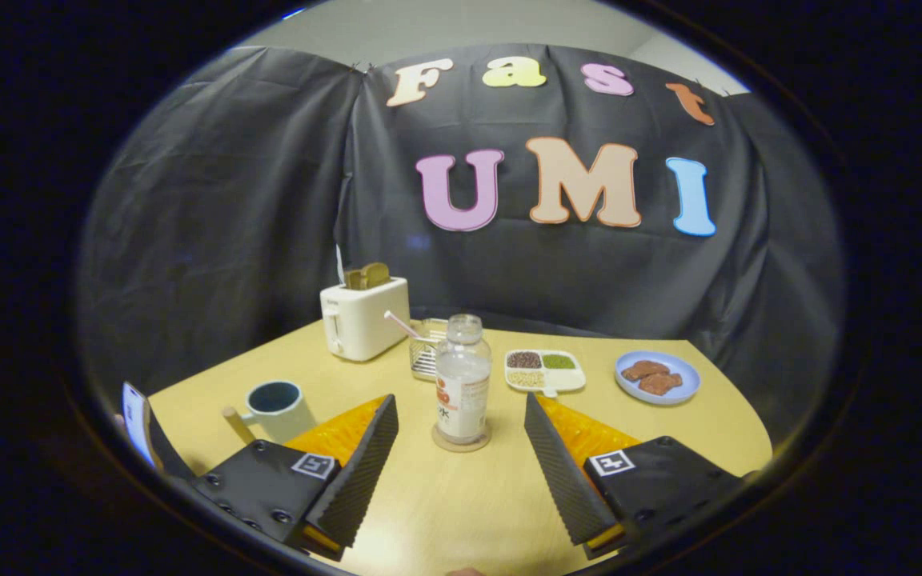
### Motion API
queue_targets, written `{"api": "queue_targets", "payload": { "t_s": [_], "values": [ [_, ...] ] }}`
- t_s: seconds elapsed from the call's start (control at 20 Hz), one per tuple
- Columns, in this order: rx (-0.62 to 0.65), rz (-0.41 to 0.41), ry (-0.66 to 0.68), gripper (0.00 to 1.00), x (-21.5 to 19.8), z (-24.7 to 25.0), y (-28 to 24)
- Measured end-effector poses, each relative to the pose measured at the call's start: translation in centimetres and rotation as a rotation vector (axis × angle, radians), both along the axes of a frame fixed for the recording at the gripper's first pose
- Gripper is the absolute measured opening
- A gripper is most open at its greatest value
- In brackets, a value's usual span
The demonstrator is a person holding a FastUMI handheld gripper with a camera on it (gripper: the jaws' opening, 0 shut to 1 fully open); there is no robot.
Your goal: Take the bottle from table, then pour the juice into the cup, finally place the bottle on the coaster
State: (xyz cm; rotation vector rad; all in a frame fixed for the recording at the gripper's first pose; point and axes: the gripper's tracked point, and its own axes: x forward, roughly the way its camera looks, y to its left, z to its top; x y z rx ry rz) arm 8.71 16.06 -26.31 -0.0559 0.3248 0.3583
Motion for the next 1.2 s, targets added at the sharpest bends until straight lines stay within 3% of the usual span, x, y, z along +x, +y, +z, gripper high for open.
{"api": "queue_targets", "payload": {
  "t_s": [0.2,0.45,0.85,1.2],
  "values": [
    [-0.044,-0.080,-0.096,0.98,-0.9,5.5,-3.1],
    [0.003,-0.144,-0.110,0.98,-1.8,10.3,-4.5],
    [0.087,-0.155,-0.127,0.99,-3.0,14.4,-4.7],
    [0.059,-0.177,-0.145,0.99,-3.9,15.6,-5.5]
  ]
}}
